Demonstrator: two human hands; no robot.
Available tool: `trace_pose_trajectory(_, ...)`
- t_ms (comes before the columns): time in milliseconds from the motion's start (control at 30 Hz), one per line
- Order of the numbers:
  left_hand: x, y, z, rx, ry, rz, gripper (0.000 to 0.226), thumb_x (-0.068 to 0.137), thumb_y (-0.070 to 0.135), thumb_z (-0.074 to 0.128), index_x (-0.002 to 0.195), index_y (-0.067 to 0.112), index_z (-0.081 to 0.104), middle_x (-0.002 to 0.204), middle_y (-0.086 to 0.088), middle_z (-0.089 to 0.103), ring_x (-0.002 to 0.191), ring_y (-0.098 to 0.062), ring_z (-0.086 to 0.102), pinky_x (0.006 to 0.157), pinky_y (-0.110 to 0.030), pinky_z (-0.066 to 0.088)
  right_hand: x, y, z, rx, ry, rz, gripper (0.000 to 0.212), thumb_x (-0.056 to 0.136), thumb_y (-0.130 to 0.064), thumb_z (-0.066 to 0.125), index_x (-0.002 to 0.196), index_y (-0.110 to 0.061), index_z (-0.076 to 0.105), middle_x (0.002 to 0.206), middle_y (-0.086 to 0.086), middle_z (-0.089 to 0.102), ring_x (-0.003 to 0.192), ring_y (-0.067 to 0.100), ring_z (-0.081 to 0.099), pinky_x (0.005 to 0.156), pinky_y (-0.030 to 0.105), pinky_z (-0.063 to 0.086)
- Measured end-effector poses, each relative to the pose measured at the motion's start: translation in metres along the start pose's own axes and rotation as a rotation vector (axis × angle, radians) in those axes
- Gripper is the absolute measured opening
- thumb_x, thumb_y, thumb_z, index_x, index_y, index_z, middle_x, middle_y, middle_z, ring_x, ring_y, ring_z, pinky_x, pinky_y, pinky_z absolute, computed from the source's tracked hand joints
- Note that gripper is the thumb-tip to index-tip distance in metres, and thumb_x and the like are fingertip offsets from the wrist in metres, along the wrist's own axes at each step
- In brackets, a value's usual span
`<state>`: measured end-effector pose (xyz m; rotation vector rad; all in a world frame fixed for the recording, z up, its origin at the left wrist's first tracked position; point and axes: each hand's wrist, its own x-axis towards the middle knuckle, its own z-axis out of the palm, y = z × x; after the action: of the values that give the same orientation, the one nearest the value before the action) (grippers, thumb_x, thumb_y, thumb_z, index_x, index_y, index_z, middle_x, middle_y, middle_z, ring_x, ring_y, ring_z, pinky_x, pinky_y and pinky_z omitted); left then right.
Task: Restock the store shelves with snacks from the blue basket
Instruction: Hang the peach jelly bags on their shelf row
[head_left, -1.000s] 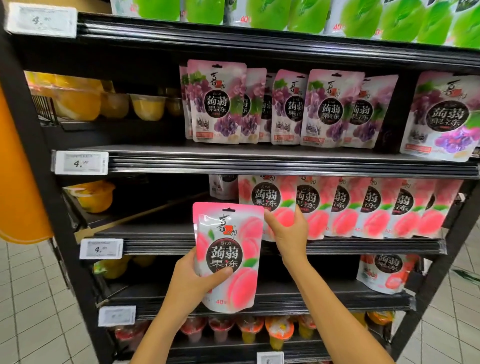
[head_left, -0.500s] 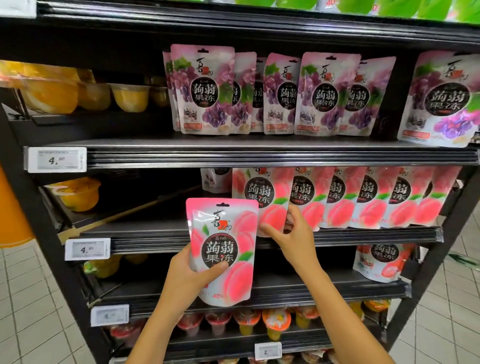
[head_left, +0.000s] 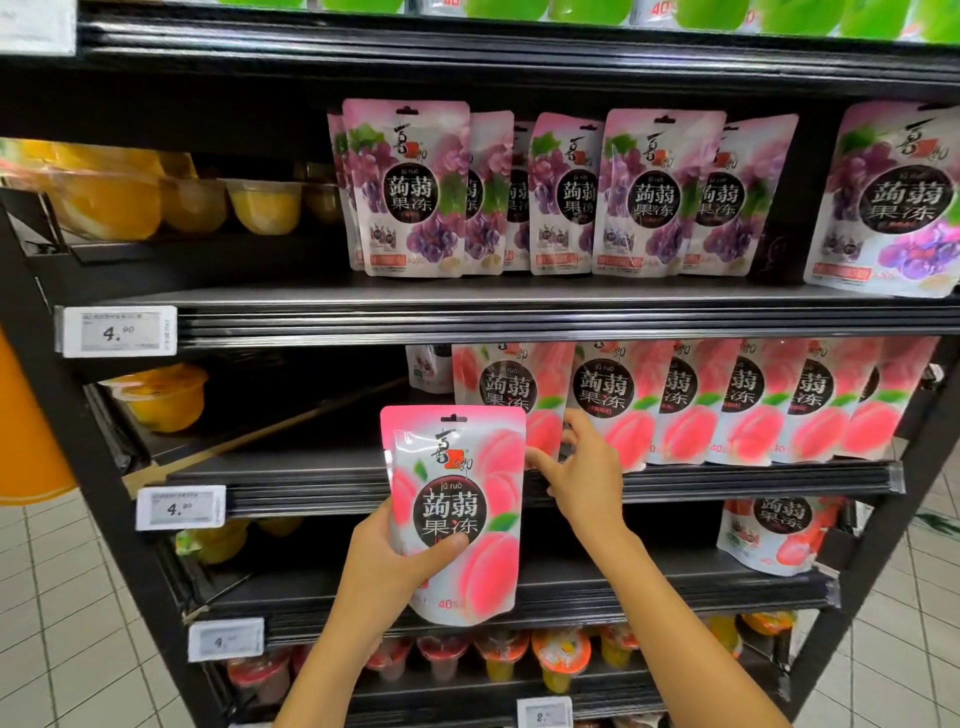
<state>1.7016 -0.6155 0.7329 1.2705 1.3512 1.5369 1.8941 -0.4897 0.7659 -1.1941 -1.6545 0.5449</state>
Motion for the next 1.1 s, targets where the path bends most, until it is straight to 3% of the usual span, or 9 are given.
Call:
trace_pose_trajectory(200, -0.003, 0.002, -0.004, 0.017, 0.009, -0.004, 0.052, 0.058, 0.032, 0.088, 0.104, 0.021, 0.067, 0.098, 0.002, 0.077, 0.088, -0.015, 0.074, 0.065, -0.022, 0.058, -0.002, 0.006, -0.004, 0.029, 0.010, -0.005, 0.040, 0.077, -0.044, 0.080, 0.107, -0.031, 0.058, 0.096, -0.013, 0.072, 0.072, 0.013, 0.068, 0.055, 0.046, 0.058)
trace_pose_trajectory(367, -0.004, 0.002, 0.001, 0.029, 0.006, -0.013, 0.053, 0.057, 0.033, 0.088, 0.104, 0.021, 0.067, 0.098, 0.003, 0.077, 0.088, -0.015, 0.074, 0.065, -0.024, 0.059, -0.003, 0.010, -0.008, 0.029, 0.010, -0.015, 0.041, 0.078, -0.045, 0.079, 0.110, -0.032, 0.057, 0.100, -0.015, 0.071, 0.090, 0.007, 0.067, 0.070, 0.044, 0.059)
trace_pose_trajectory(567, -0.005, 0.003, 0.008, -0.018, -0.006, -0.045, 0.051, 0.061, 0.029, 0.088, 0.107, 0.019, 0.067, 0.099, 0.000, 0.077, 0.090, -0.018, 0.074, 0.067, -0.030, 0.060, -0.003, 0.014, -0.013, 0.055, 0.067, 0.024, 0.043, 0.082, -0.034, 0.078, 0.119, -0.031, 0.055, 0.090, -0.020, 0.064, 0.074, 0.012, 0.067, 0.065, 0.046, 0.060)
trace_pose_trajectory(767, -0.005, 0.009, 0.011, -0.073, 0.033, -0.070, 0.053, 0.058, 0.035, 0.085, 0.105, 0.020, 0.067, 0.097, -0.002, 0.077, 0.088, -0.020, 0.074, 0.064, -0.039, 0.059, -0.003, 0.019, -0.018, 0.110, 0.108, 0.036, 0.030, 0.088, -0.018, 0.073, 0.112, -0.030, 0.059, 0.086, -0.014, 0.067, 0.076, 0.007, 0.066, 0.069, 0.045, 0.060)
trace_pose_trajectory(900, -0.006, 0.010, 0.011, -0.089, 0.062, -0.095, 0.055, 0.055, 0.035, 0.085, 0.104, 0.019, 0.067, 0.095, -0.002, 0.077, 0.085, -0.020, 0.074, 0.062, -0.038, 0.059, -0.007, 0.016, -0.021, 0.140, 0.130, 0.001, 0.032, 0.089, -0.017, 0.072, 0.113, -0.031, 0.058, 0.097, -0.006, 0.070, 0.069, 0.003, 0.065, 0.051, 0.025, 0.057)
trace_pose_trajectory(1033, -0.006, 0.007, 0.011, -0.093, 0.079, -0.103, 0.052, 0.057, 0.036, 0.086, 0.103, 0.019, 0.067, 0.094, -0.001, 0.077, 0.084, -0.020, 0.075, 0.057, -0.033, 0.058, -0.018, 0.008, -0.025, 0.071, 0.305, -0.119, 0.029, 0.089, -0.016, 0.071, 0.116, -0.024, 0.061, 0.088, -0.020, 0.063, 0.056, 0.012, 0.060, 0.072, 0.027, 0.054)
trace_pose_trajectory(1100, -0.005, 0.008, 0.011, -0.104, 0.071, -0.095, 0.049, 0.060, 0.034, 0.086, 0.103, 0.021, 0.067, 0.095, -0.001, 0.077, 0.086, -0.019, 0.074, 0.059, -0.033, 0.059, -0.025, -0.002, -0.028, 0.109, 0.222, -0.191, 0.021, 0.089, -0.022, 0.071, 0.106, -0.032, 0.063, 0.078, -0.016, 0.064, 0.062, 0.010, 0.062, 0.068, 0.023, 0.052)
